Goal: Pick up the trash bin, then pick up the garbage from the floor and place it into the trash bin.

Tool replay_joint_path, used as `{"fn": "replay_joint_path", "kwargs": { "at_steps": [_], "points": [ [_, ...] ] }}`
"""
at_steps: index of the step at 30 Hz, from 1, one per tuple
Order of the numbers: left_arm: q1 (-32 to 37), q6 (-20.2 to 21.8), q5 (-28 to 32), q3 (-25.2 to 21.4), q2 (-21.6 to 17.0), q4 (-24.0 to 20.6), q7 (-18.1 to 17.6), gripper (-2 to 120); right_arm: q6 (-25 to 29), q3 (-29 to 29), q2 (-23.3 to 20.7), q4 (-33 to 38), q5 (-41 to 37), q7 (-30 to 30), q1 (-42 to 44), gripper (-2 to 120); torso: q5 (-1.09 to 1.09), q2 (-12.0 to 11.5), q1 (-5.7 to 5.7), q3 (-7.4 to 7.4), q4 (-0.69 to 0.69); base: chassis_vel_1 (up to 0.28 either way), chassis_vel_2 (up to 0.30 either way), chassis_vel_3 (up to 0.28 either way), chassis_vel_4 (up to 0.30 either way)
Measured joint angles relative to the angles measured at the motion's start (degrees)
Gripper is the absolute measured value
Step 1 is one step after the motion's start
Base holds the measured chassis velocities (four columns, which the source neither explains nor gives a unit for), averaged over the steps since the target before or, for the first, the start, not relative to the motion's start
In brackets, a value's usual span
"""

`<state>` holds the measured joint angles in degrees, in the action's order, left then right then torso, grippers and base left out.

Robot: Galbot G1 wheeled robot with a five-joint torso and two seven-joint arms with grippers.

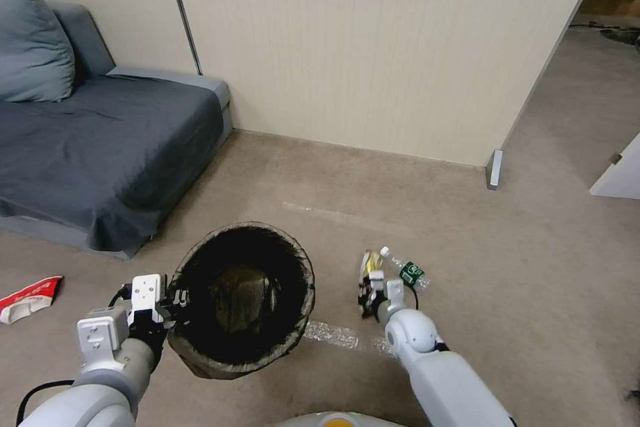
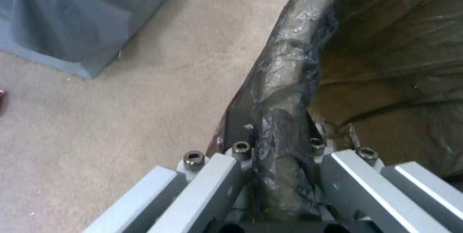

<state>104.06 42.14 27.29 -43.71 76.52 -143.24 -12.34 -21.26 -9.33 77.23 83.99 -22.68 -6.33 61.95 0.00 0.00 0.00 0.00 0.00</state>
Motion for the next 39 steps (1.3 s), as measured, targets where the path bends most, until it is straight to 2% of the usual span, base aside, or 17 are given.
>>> {"fn": "replay_joint_path", "kwargs": {
  "at_steps": [4,7,10,11,14,15,19,20,24,25,28,34,35,39],
  "points": [
    [-0.2,0.0,0.0,0.1,-0.5,0.0,-0.1,1,-2.5,-0.6,-2.9,12.9,-4.0,-1.0,0.2,0,-0.01,0.0,0.0,0.0,0.01,0.0,0.0,0.0,0.0],
    [-0.2,0.0,0.0,0.2,-0.7,0.0,-0.1,1,-3.4,-0.7,-3.8,16.7,-5.3,-1.2,0.1,0,0.0,0.0,0.0,0.0,0.0,0.0,0.0,0.0,0.0],
    [-0.6,0.0,0.0,0.4,-1.4,0.0,-0.2,1,-6.6,-0.9,-7.7,27.0,-10.3,-1.4,-1.1,0,0.01,0.0,0.0,0.0,0.0,0.0,0.0,0.0,0.0],
    [-0.6,0.0,0.0,0.4,-1.4,0.0,-0.2,1,-6.6,-0.9,-7.7,27.0,-10.3,-1.4,-1.1,0,0.01,0.0,0.0,0.0,0.0,0.0,0.0,0.0,0.0],
    [-1.2,0.0,0.1,1.0,-2.9,0.0,-0.3,1,-8.3,0.1,-12.7,35.7,-17.3,-0.1,-2.2,0,0.0,0.0,0.0,0.0,0.0,0.0,0.0,0.0,0.0],
    [-1.2,0.0,0.1,1.0,-2.9,0.0,-0.3,1,-8.3,0.1,-12.7,35.7,-17.3,-0.1,-2.2,0,0.0,0.0,0.0,0.0,0.0,0.0,0.0,0.0,0.0],
    [-1.8,0.0,0.2,1.4,-4.4,0.0,-0.2,1,-9.2,4.0,-16.3,42.4,-24.6,2.4,-4.5,0,0.0,0.0,0.0,0.0,-0.01,0.0,0.0,0.0,0.0],
    [-1.8,0.0,0.2,1.4,-4.4,0.0,-0.2,1,-9.2,4.0,-16.3,42.4,-24.6,2.4,-4.5,0,0.0,0.0,0.0,0.0,-0.01,0.0,0.0,0.0,0.0],
    [-2.1,0.0,0.2,1.8,-4.8,0.0,-0.2,1,-9.7,11.2,-14.8,44.2,-27.1,2.3,-8.9,0,0.0,0.0,0.0,0.0,0.01,0.0,0.0,0.0,0.0],
    [-2.1,0.0,0.2,1.8,-4.8,0.0,-0.2,1,-9.7,11.2,-14.8,44.2,-27.1,2.3,-8.9,0,0.0,0.0,0.0,0.0,0.01,0.0,0.0,0.0,0.0],
    [-2.3,0.0,0.2,2.0,-5.4,0.0,-0.5,1,-10.1,18.8,-12.3,44.2,-28.4,0.7,-12.3,0,-0.01,0.0,0.0,0.0,0.02,0.0,0.0,0.0,0.0],
    [-2.2,0.0,0.4,2.0,-6.5,0.0,-1.2,1,-10.9,24.8,-12.6,44.8,-29.6,-0.9,-13.2,0,-0.01,0.0,0.0,0.0,0.0,0.0,0.0,0.0,0.0],
    [-2.1,0.0,0.5,2.0,-7.1,0.0,-1.2,1,-11.3,27.9,-13.4,45.1,-29.8,-1.9,-13.0,0,0.0,0.0,0.0,0.0,0.0,0.0,0.0,0.0,0.0],
    [-2.1,0.0,0.5,2.1,-7.2,0.0,-1.2,1,-11.6,30.0,-13.5,44.7,-28.9,-2.7,-12.4,0,0.0,0.0,0.0,0.0,0.0,0.0,0.0,0.0,0.0]
  ]
}}
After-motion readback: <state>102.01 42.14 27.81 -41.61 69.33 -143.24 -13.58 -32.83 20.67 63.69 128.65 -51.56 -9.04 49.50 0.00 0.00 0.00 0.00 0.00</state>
